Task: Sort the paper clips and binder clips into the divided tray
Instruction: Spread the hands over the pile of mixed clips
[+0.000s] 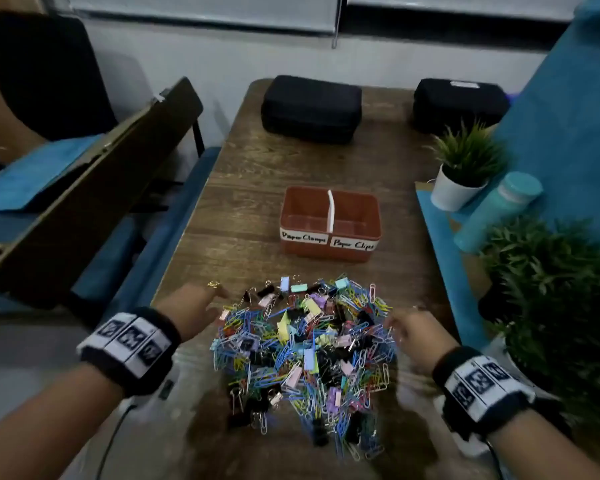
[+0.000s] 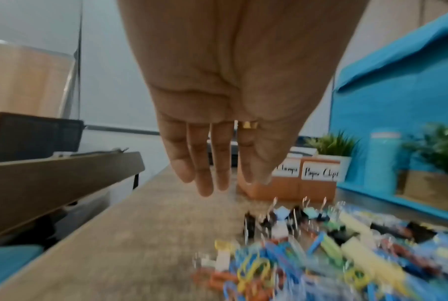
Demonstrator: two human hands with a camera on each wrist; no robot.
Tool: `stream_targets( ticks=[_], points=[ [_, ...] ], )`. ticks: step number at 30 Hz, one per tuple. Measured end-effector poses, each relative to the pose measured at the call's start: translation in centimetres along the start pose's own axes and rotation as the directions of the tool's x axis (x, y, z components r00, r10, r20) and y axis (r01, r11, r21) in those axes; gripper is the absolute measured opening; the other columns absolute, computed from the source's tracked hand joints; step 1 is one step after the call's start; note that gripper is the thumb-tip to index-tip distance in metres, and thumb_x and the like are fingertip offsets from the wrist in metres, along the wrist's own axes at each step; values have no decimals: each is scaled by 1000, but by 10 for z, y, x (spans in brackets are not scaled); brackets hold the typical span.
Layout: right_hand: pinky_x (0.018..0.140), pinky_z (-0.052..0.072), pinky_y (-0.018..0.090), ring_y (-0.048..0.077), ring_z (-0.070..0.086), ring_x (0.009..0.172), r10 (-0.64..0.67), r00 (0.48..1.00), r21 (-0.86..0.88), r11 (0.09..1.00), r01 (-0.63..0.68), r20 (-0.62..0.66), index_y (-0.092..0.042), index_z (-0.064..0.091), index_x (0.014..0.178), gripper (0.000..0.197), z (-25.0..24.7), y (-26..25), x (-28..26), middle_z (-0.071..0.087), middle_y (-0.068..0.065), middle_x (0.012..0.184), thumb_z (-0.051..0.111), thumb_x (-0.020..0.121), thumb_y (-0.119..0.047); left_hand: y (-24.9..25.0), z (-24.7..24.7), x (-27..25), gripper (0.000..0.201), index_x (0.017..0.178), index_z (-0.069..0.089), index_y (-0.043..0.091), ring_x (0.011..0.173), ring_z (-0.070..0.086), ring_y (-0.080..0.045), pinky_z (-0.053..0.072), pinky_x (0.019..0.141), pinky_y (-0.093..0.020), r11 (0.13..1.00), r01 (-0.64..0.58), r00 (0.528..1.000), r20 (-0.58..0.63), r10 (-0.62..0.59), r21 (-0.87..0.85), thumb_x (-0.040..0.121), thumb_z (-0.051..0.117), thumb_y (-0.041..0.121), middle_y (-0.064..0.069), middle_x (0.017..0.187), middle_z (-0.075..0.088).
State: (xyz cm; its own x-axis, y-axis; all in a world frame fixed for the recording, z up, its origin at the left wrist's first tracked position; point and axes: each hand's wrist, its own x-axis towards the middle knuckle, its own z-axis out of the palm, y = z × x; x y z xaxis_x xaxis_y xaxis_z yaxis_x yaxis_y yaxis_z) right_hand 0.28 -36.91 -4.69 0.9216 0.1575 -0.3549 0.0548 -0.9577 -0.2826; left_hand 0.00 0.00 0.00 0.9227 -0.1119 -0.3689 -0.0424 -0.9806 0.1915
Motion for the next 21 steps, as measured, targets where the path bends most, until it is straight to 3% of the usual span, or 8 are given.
stream_targets(
  ticks=[3, 5, 8, 10, 12, 15, 18, 21],
  points=[
    [92, 49, 33, 24, 59, 107, 114, 994, -65, 991, -113, 6, -23, 53, 124, 50, 16, -4, 10, 59, 10, 119, 47, 84, 7, 12, 34, 13, 30, 122, 56, 12, 111, 57, -23, 42, 94, -28, 998, 61, 994, 94, -64, 27, 98, 38, 15, -10, 123, 59],
    [99, 46, 35, 26, 51, 119, 154, 988, -64, 986, -153, 14, -23, 39, 138, 65, 29, -1, 6, 48, 11, 135, 49, 83, 10, 13, 62, 12, 33, 126, 54, 10, 117, 53, -24, 41, 101, -32, 997, 67, 991, 117, -72, 50, 99, 37, 15, -11, 133, 49],
    [110, 35, 34, 28, 36, 134, 143, 989, -68, 988, -140, 46, -25, 19, 148, 76, 46, 5, -11, 23, 8, 153, 52, 86, 5, 8, 95, -2, 49, 142, 37, 17, 136, 26, -27, 26, 115, -37, 997, 41, 994, 95, -47, 59, 96, 44, 31, -9, 151, 20],
    [115, 26, 34, 29, 23, 141, 126, 990, -107, 987, -118, 67, -23, 16, 148, 73, 54, 2, -20, 14, 10, 156, 47, 88, 4, 11, 109, -14, 59, 146, 28, 22, 138, 18, -29, 21, 117, -39, 998, 49, 997, 55, -50, 29, 93, 49, 38, -9, 153, 9],
    [114, 29, 35, 30, 25, 140, 116, 992, -137, 985, -108, 52, -21, 18, 148, 71, 60, -1, -29, 23, 11, 153, 44, 88, 6, 11, 118, -20, 58, 144, 33, 23, 136, 22, -28, 23, 116, -36, 997, 80, 997, -14, -80, -21, 91, 53, 38, -11, 152, 12],
    [103, 43, 32, 22, 42, 125, 86, 996, -83, 993, -87, -14, -24, 35, 141, 62, 62, -2, -37, 43, 4, 139, 48, 86, 4, 6, 126, -23, 46, 127, 56, 15, 130, 32, -24, 26, 114, -33, 981, 138, 987, -59, -147, -136, 85, 63, 32, -6, 145, 31],
    [102, 42, 31, 20, 46, 120, 137, 990, 15, 991, -137, -45, -21, 44, 131, 50, 53, -4, -38, 45, 5, 133, 63, 85, -14, 5, 129, -21, 46, 118, 61, 10, 123, 42, -28, 33, 110, -37, 945, 192, 973, -77, -219, -266, 77, 73, 25, -8, 136, 44],
    [107, 33, 36, 25, 36, 129, 214, 977, 93, 972, -215, 20, -17, 37, 136, 75, 49, -9, -37, 41, 7, 136, 74, 73, -34, 4, 133, -15, 55, 121, 57, 5, 118, 48, -31, 39, 105, -41, 912, 261, 954, -57, -293, -317, 74, 75, 26, -15, 130, 49]
  ],
)
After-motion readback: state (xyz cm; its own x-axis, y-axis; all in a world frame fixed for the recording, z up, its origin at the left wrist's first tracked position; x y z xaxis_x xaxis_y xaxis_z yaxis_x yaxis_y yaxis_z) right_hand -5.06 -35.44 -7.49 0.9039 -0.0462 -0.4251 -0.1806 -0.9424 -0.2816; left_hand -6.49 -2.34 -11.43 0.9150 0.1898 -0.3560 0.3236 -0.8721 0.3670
